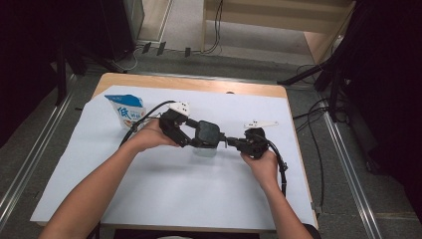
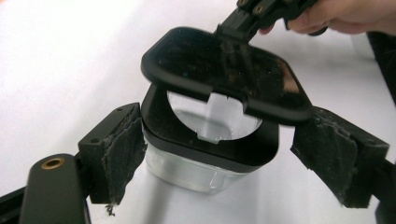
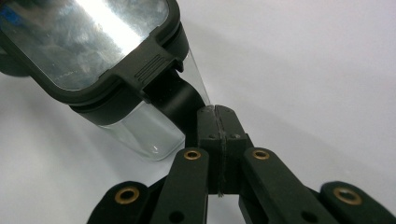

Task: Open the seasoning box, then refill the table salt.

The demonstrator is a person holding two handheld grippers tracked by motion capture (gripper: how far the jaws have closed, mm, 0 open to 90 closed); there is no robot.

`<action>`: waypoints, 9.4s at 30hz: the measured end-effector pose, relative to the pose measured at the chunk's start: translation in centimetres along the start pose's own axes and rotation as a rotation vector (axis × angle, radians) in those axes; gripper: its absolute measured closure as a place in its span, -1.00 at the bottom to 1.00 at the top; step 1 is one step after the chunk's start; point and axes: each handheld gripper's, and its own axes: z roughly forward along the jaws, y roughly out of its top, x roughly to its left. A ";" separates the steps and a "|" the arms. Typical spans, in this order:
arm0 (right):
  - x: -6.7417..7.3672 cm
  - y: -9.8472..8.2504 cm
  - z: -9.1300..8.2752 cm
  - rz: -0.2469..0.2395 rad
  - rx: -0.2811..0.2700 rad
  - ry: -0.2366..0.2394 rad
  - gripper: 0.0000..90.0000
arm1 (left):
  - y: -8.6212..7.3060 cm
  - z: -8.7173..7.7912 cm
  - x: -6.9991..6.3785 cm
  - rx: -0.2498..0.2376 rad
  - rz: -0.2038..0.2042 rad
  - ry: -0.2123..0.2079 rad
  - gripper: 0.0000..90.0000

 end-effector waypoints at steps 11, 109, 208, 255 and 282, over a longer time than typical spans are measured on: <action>0.0 0.1 -0.1 0.001 -0.001 0.004 1.00 | 0.5 -1.0 0.0 -0.053 0.000 -0.023 0.09; -0.3 -0.1 -1.3 -0.033 -0.043 -0.006 0.58 | -1.7 -3.8 -4.9 -0.011 -0.131 0.055 -0.12; -1.1 0.3 -0.6 -0.048 -0.028 -0.025 0.40 | -9.5 -20.3 4.5 -0.163 -0.377 0.398 0.08; 0.1 -0.6 -2.7 -0.024 -0.066 -0.030 0.36 | -3.0 -17.8 -0.8 -0.250 -0.380 0.274 1.00; 8.5 -3.0 -3.1 -0.159 -0.057 0.066 0.39 | -1.6 -16.0 -1.9 -0.200 -0.322 0.238 1.00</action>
